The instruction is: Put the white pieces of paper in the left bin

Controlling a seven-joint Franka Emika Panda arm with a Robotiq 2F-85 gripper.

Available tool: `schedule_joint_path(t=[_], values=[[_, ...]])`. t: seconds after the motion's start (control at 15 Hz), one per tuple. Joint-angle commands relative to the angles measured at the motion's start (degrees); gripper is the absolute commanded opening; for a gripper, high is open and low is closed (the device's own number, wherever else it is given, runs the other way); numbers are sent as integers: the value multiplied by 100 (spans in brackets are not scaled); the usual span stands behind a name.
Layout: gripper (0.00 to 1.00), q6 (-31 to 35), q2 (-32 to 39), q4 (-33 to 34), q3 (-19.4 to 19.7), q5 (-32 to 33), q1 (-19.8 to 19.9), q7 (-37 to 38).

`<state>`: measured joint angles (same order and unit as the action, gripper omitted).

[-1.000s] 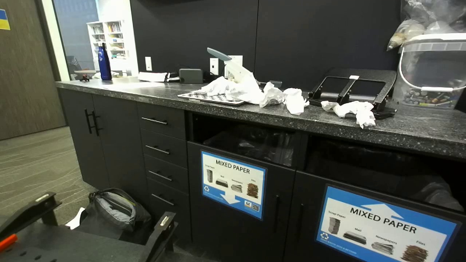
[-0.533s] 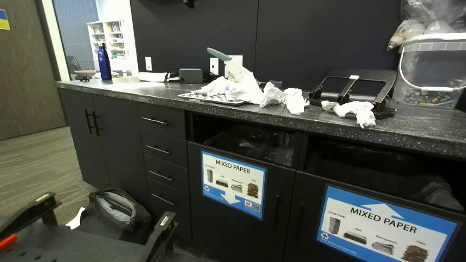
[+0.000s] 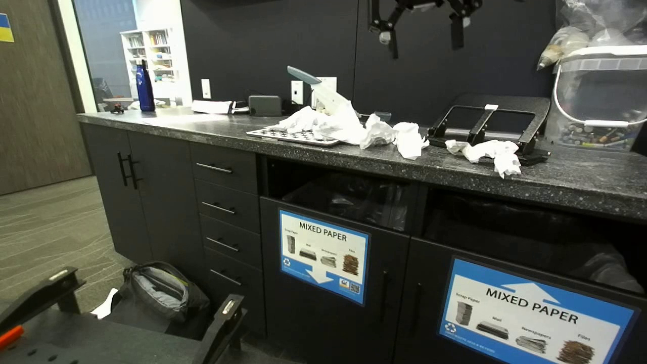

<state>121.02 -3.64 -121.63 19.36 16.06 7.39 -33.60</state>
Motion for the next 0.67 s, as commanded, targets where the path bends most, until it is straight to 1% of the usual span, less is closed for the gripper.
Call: schedule_joint_path(t=[0.0,0.13,0.2,0.33,0.4,0.6], values=[[100,390,1233,1055,126,-1322,506,-1423],[100,408,1839,1595,-3,-1913,941,-2137],[100,322,2162,1928,-88,-2126,1146,-2364],[100,320,2762,2544,-242,-2301,1506,-2544],[100,209,3035,2840,-334,-2306,1662,-2597],[100,87,3779,3672,-610,-2289,2035,-2482]])
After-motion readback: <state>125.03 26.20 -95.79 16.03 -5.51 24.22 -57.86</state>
